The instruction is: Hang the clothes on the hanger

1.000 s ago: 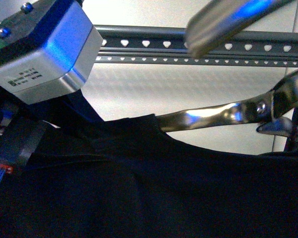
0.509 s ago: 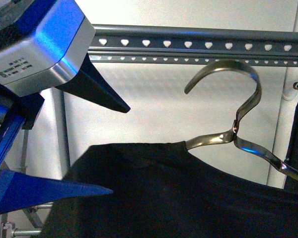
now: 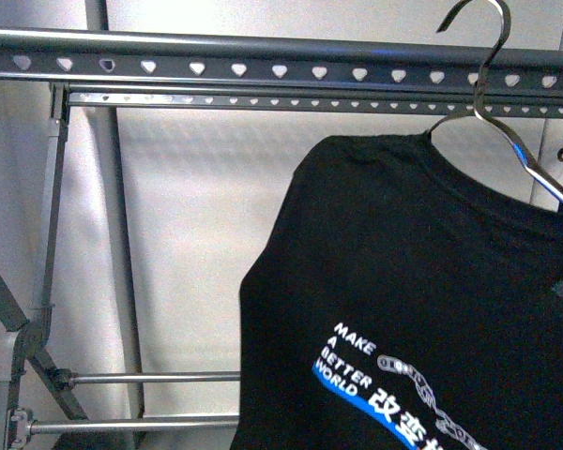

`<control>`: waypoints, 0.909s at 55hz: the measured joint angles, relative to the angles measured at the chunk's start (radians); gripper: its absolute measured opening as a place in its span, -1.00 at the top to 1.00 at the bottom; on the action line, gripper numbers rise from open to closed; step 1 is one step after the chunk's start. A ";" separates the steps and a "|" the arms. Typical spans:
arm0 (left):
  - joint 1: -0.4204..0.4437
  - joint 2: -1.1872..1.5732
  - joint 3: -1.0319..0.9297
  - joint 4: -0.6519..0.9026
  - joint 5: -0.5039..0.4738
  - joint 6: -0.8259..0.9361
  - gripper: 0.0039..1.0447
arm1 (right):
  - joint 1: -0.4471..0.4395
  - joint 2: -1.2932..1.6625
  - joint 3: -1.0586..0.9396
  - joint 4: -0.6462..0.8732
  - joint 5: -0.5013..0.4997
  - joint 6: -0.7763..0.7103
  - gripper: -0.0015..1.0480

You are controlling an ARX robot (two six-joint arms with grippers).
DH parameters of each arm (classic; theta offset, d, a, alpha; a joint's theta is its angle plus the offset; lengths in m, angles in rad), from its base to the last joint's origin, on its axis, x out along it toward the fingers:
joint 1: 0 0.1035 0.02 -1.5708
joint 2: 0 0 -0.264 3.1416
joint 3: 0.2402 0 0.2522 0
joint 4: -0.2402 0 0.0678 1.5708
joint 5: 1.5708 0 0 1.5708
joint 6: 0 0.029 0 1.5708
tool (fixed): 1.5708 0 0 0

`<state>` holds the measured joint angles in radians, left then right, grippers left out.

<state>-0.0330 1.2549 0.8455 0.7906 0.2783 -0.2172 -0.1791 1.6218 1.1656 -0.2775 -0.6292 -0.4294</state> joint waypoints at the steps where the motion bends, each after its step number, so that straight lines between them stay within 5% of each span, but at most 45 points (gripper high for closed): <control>1: -0.016 -0.028 0.008 -0.106 -0.097 -0.003 -0.76 | 0.004 0.007 0.023 -0.005 0.010 0.061 0.84; 3: -0.037 -0.087 -0.006 -0.284 -0.243 0.039 -0.59 | 0.013 0.025 0.062 -0.008 0.023 0.132 0.84; 8: -0.053 -0.175 -0.106 -0.415 -0.354 0.122 -0.31 | 0.022 0.072 0.126 -0.015 0.040 0.245 0.84; 27: 0.023 -0.391 -0.486 -0.288 -0.282 0.208 0.95 | 0.052 0.254 0.414 -0.042 0.151 0.542 0.84; 50: 0.031 -0.607 -0.708 -0.283 -0.281 0.212 0.94 | 0.108 0.399 0.660 -0.171 0.271 0.568 0.84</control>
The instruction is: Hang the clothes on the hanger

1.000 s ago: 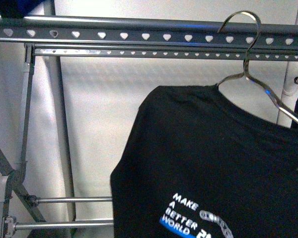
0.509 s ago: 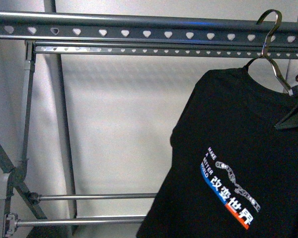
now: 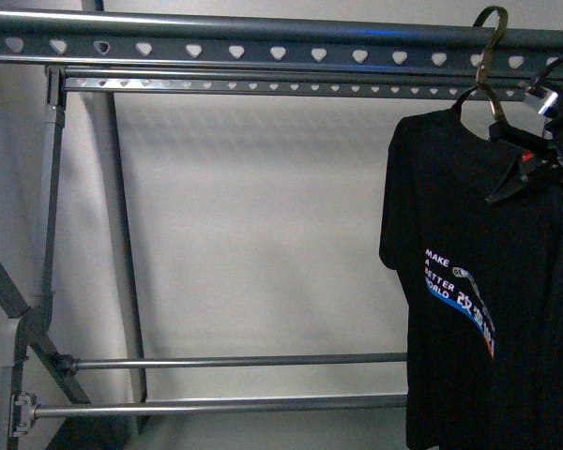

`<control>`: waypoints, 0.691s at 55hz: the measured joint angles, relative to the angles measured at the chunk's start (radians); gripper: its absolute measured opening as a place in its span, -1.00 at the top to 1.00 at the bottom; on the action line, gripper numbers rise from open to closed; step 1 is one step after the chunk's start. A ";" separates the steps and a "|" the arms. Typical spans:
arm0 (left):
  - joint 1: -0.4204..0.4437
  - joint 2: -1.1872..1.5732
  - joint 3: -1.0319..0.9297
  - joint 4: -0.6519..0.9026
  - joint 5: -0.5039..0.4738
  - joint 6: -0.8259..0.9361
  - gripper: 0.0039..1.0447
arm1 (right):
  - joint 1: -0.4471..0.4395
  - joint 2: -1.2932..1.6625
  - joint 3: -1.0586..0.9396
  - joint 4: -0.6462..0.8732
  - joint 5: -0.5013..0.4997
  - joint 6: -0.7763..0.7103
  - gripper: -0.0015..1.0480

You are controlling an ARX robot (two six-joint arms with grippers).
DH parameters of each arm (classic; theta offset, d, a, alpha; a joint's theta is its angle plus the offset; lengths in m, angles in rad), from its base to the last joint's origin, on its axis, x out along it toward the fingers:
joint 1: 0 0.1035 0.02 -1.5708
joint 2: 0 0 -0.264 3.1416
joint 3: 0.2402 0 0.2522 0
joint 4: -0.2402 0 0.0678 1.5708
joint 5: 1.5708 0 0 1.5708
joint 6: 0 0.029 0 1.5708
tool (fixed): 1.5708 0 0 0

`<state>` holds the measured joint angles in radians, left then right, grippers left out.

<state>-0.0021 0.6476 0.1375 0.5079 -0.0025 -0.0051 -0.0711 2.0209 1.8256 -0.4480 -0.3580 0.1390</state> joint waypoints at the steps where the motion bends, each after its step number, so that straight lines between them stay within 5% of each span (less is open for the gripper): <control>1: 0.000 -0.005 -0.003 -0.002 0.000 0.000 0.94 | 0.002 0.004 0.006 -0.002 0.003 0.000 0.84; 20: 0.000 -0.184 -0.082 -0.102 0.000 0.000 0.94 | 0.067 0.056 0.029 0.027 0.050 0.000 0.82; 27: 0.000 -0.243 -0.096 -0.145 0.000 0.000 0.94 | 0.091 0.006 -0.119 0.164 0.045 -0.013 0.33; 38: 0.000 -0.323 -0.120 -0.178 0.002 0.003 0.94 | 0.119 -0.286 -0.600 0.684 0.216 -0.103 -0.48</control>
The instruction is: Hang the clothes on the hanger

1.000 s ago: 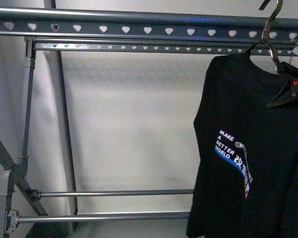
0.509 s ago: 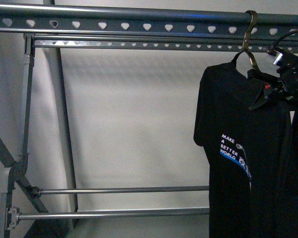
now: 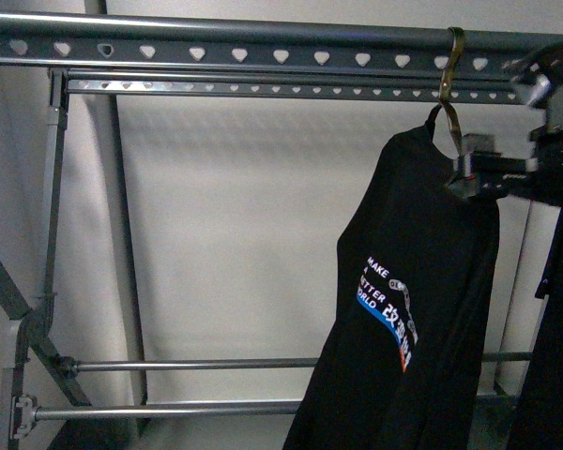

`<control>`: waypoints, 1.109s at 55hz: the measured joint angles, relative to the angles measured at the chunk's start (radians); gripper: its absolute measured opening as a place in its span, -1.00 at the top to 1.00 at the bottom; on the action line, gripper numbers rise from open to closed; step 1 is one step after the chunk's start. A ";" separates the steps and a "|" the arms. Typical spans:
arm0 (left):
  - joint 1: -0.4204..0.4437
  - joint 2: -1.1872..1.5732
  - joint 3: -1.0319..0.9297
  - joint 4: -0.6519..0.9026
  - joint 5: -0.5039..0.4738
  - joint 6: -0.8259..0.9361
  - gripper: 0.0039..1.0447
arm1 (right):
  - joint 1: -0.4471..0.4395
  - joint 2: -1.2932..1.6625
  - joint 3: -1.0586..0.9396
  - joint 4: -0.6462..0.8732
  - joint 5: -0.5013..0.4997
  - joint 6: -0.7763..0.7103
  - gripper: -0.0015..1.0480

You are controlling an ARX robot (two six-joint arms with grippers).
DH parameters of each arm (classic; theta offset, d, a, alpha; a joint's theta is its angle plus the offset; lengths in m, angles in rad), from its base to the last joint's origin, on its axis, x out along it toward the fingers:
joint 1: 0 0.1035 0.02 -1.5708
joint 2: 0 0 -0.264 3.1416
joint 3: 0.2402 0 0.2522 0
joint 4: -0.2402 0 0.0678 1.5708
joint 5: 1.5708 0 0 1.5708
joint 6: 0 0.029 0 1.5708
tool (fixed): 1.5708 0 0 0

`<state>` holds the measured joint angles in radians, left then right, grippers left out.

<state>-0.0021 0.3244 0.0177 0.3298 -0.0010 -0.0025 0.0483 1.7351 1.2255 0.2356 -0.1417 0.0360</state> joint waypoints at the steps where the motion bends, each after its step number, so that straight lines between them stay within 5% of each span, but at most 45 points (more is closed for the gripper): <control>1: 0.000 -0.008 0.000 -0.008 0.000 0.000 0.94 | 0.000 -0.039 -0.052 0.054 0.002 -0.009 -0.54; 6: 0.000 -0.047 0.000 -0.047 0.000 0.000 0.94 | -0.007 -0.293 -0.347 0.305 -0.031 -0.030 -0.89; 14: 0.000 -0.091 0.000 -0.090 0.000 0.000 0.94 | 0.002 -0.694 -0.753 0.473 -0.055 -0.037 -0.85; 20: 0.000 -0.121 0.000 -0.122 0.000 0.000 0.94 | 0.063 -1.058 -1.005 0.200 0.210 -0.036 -0.49; 25: 0.000 -0.145 0.000 -0.145 0.000 0.000 0.94 | -0.010 -1.285 -1.165 0.106 0.156 -0.036 -0.15; 31: 0.000 -0.300 0.000 -0.319 0.002 0.001 0.94 | -0.044 -1.389 -1.202 0.091 0.147 -0.036 0.35; 39: 0.000 -0.319 0.000 -0.327 -0.003 0.001 0.94 | -0.045 -1.449 -1.220 0.053 0.140 -0.036 0.95; 61: 0.000 -0.320 0.000 -0.327 0.000 0.001 0.94 | -0.046 -1.605 -1.219 -0.111 0.140 -0.038 0.95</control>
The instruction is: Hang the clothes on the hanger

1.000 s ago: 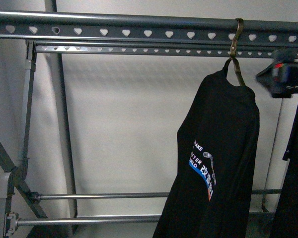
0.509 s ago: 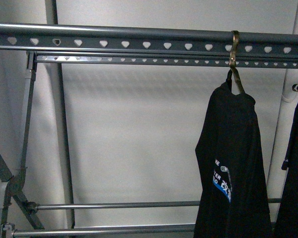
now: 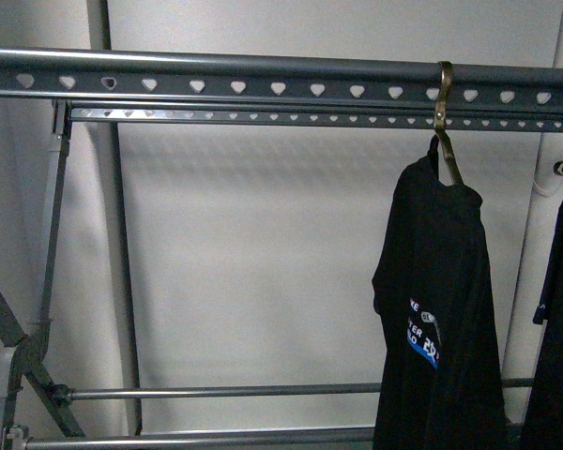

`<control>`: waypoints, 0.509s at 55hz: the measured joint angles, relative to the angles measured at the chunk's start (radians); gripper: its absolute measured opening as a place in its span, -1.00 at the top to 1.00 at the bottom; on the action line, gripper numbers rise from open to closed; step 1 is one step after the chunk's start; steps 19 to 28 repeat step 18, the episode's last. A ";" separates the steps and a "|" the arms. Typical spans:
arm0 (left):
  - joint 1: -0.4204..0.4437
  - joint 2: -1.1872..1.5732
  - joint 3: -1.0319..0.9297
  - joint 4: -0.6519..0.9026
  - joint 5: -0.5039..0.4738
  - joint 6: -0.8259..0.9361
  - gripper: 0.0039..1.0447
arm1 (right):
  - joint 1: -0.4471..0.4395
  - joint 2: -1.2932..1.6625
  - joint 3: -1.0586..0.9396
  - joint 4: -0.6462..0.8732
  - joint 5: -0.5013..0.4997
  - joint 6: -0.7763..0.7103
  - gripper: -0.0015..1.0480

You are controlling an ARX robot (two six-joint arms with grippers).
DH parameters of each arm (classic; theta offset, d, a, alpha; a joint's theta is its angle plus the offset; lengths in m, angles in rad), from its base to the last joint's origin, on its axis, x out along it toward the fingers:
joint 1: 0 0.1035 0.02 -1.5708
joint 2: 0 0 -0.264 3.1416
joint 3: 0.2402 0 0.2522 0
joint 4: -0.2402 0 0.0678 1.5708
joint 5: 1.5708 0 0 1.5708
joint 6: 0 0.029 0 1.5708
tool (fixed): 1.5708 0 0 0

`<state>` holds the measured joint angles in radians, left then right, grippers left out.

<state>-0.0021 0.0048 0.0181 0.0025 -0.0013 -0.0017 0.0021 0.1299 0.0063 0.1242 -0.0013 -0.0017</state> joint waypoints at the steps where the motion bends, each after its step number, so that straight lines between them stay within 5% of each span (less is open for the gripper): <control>1: 0.000 0.000 0.000 0.000 0.000 0.000 0.94 | 0.000 -0.019 0.000 -0.031 0.000 0.000 0.95; 28: 0.000 -0.001 0.000 0.000 0.000 0.000 0.76 | 0.000 -0.126 0.000 -0.122 0.000 -0.001 0.77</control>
